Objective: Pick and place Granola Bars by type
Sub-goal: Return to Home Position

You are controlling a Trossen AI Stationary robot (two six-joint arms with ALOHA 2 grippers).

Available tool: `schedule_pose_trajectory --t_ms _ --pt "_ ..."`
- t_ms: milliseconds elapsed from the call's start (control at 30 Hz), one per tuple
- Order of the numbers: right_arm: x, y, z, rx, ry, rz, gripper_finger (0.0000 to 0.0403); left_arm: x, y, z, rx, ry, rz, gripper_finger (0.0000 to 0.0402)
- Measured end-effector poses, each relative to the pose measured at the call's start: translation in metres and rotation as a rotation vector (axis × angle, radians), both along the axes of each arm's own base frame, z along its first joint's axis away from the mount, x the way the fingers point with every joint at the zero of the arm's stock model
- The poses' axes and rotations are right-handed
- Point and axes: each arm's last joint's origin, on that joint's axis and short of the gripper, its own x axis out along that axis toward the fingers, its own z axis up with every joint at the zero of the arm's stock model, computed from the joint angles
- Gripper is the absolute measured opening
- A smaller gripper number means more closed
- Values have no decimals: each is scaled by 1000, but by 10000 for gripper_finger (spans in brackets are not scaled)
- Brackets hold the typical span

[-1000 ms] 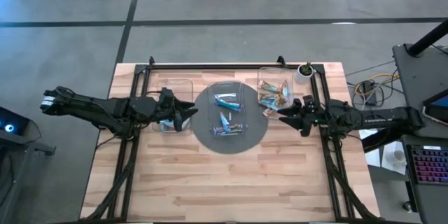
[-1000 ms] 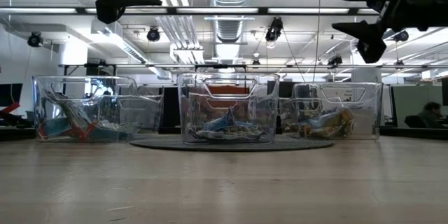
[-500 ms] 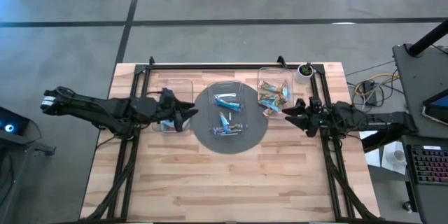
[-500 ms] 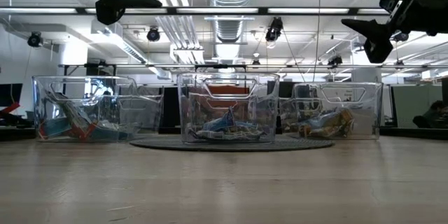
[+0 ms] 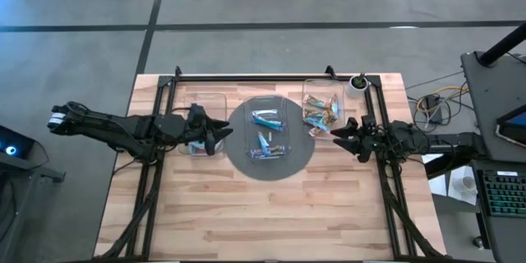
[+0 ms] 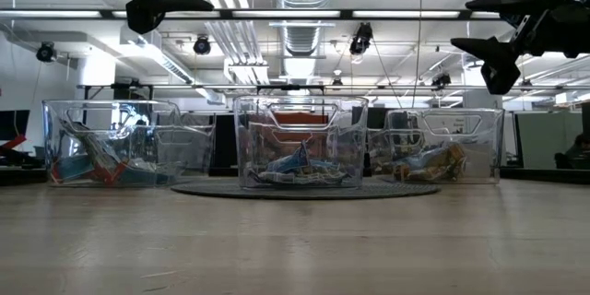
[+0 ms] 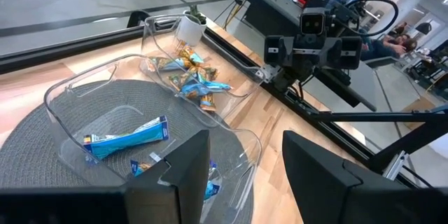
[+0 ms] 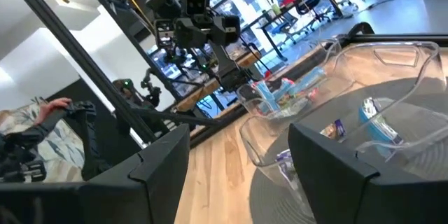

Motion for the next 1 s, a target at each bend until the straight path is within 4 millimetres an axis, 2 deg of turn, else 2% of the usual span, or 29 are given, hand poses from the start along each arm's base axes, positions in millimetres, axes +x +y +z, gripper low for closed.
schedule_pose_trajectory --t_ms 300,467,567,667,967,1000 --pt "0 0 -7 -16 67 -1 233 -4 1 -7 1 7 0 163" --pt "1 0 -14 -15 104 -1 233 -13 2 -28 6 41 0 163" --pt "1 0 -17 -18 129 -2 233 -20 3 -48 11 80 1 163" --pt "1 0 -18 -19 144 -6 233 -28 4 -77 20 147 2 163" --pt "1 0 -18 -22 148 -7 233 -70 11 -177 75 338 14 163" --pt "1 0 -18 -22 148 -9 233 -67 10 -171 66 293 4 163"
